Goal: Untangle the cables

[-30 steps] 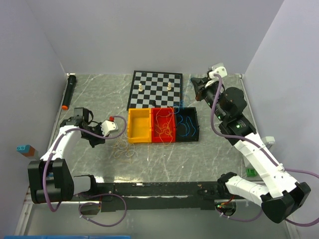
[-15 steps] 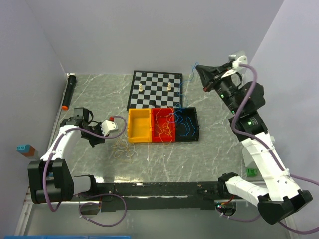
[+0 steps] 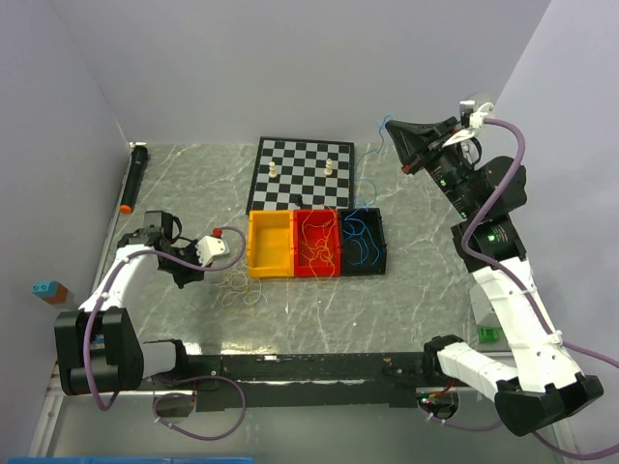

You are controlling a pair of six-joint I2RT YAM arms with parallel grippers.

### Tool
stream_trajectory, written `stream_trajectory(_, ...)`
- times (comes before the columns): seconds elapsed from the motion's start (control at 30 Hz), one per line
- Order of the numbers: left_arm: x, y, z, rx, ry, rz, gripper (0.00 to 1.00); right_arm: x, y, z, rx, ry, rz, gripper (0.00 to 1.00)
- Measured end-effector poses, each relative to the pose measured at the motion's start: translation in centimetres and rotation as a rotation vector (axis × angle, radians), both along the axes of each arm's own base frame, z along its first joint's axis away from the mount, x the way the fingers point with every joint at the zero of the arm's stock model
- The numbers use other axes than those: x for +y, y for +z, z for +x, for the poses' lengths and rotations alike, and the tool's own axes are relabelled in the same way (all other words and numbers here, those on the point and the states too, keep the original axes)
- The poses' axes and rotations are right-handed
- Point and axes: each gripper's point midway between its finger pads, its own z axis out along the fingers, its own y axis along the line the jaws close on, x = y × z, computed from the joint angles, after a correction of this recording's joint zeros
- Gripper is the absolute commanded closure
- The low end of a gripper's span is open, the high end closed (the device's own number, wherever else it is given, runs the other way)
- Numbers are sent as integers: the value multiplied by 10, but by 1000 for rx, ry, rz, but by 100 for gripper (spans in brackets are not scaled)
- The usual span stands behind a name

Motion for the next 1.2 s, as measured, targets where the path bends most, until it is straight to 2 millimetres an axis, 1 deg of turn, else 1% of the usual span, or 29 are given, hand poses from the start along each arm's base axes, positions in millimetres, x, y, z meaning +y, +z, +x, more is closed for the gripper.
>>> stream_trajectory(0.1, 0, 0, 0, 1, 0, -1, 99, -5, -9, 6, 5, -41, -18, 100)
stream_trajectory(0.17, 0, 0, -1, 3, 0, -2, 99, -7, -21, 12, 23, -64, -35, 100)
stream_trajectory(0.27, -1, 3, -1, 7, 4, -8, 99, -11, -54, 24, 79, -104, -65, 100)
stream_trajectory(0.3, -2, 6, 0, 8, 5, -14, 99, -12, -68, 29, 106, -118, -79, 100)
stream_trajectory(0.5, -9, 28, 12, -30, 1, -56, 99, -20, -139, 44, 244, -181, -134, 100)
stream_trajectory(0.67, -10, 29, 10, -22, 2, -64, 99, -25, -174, 51, 315, -218, -161, 100)
stream_trajectory(0.8, -10, 29, 9, -17, 2, -65, 99, -25, -189, 56, 354, -226, -167, 100)
stream_trajectory(0.9, -12, 29, 9, -16, 3, -72, 99, -18, -203, 59, 395, -220, -167, 100)
stream_trajectory(0.97, -14, 31, 8, -11, 5, -84, 99, -10, -222, 57, 442, -206, -172, 100)
stream_trajectory(1.03, -16, 35, 9, -9, 8, -99, 99, 1, -247, 52, 501, -187, -184, 100)
stream_trajectory(1.1, -19, 42, 12, -22, 6, -119, 99, 15, -281, 44, 583, -173, -205, 100)
stream_trajectory(1.2, -23, 52, 19, -47, 3, -141, 99, 27, -327, 32, 709, -184, -232, 100)
